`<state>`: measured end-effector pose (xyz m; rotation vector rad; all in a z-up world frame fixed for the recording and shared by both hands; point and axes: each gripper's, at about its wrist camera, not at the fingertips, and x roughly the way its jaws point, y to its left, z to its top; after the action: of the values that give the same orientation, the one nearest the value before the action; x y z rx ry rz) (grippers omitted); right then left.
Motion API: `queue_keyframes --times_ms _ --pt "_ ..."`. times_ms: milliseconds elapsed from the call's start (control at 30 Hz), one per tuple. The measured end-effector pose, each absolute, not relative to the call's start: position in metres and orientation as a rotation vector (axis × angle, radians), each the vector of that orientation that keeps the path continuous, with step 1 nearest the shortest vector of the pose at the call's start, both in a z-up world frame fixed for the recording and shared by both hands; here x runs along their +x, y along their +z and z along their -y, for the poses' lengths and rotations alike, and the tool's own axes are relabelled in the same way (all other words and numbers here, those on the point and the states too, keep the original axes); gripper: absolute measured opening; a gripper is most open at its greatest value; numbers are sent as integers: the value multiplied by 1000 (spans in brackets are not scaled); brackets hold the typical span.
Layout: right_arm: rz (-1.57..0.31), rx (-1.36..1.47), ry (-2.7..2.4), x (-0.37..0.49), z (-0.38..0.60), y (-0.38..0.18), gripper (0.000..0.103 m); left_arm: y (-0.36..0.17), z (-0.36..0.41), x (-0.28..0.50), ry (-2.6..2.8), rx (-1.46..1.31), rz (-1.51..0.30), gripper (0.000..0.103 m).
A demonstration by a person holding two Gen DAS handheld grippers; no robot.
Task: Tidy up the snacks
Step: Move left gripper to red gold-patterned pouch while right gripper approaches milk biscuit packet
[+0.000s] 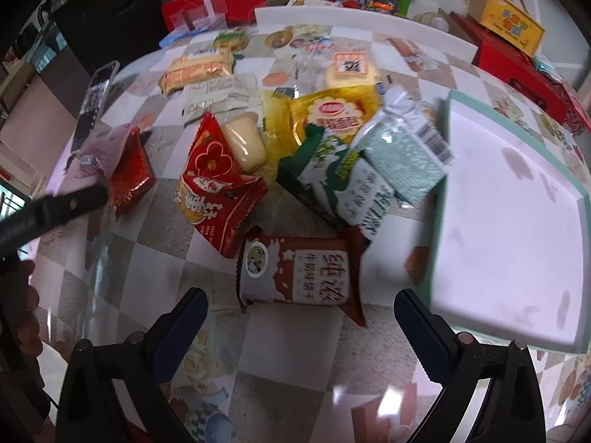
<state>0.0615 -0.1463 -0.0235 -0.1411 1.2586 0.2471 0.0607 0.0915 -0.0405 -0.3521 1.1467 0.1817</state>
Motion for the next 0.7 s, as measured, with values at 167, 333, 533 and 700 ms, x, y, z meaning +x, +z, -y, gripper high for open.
queue_keyframes --times_ms 167,333,533,700 --pt "-1277 -162 252 68 137 -35 102 -54 -87 89 262 -326 -1165 103" --pt "-1288 -176 255 72 132 -42 102 -66 -81 107 317 -283 -1171 103" --pt "-1298 -186 255 80 124 -54 102 -76 -77 117 356 -253 -1173 98" --pt "-1300 -191 248 84 121 -61 102 -74 -73 117 324 -243 -1151 82"
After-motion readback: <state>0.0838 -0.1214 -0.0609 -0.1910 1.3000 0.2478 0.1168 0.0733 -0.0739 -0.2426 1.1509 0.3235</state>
